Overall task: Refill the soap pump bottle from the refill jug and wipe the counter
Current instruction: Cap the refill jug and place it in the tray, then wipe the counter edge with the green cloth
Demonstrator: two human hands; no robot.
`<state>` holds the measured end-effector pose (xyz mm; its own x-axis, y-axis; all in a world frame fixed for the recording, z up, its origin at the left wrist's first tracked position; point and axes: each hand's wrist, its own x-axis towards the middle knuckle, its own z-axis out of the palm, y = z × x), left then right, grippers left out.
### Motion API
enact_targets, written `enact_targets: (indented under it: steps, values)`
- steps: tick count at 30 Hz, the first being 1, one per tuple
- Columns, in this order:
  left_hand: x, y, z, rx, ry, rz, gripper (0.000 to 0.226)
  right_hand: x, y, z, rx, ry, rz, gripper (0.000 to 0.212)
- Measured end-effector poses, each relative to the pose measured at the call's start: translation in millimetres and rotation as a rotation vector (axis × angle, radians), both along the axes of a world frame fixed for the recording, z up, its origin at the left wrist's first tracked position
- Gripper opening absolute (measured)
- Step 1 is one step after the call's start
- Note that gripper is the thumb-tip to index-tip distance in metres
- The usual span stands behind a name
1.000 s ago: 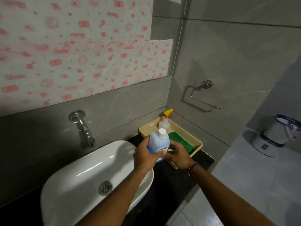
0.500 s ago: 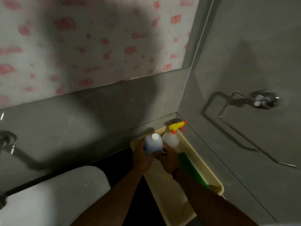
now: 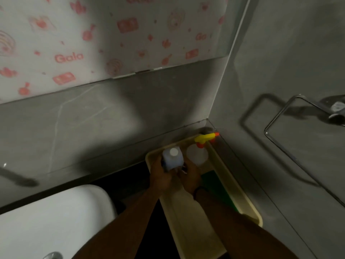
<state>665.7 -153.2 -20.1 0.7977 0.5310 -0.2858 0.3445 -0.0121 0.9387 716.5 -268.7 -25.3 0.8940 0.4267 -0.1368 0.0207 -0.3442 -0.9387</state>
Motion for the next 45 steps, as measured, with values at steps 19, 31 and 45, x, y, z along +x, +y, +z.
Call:
enact_targets:
  steps: [19,31,45]
  values:
    - [-117.7,-90.7,-24.3,1.026,0.338,-0.538,0.084,-59.2,-119.1,-33.0,-1.021,-0.252,0.202,0.1]
    - [-121.0,-91.5,-24.5,1.065,0.344,-0.534,0.084,-56.7,-110.1,-43.0,-0.971,-0.276,0.049,0.069]
    - [-286.1,-100.7,50.5,0.938,0.103,-0.497,0.076,-228.1,-103.0,101.1,-0.38,-0.47,-0.238,0.063]
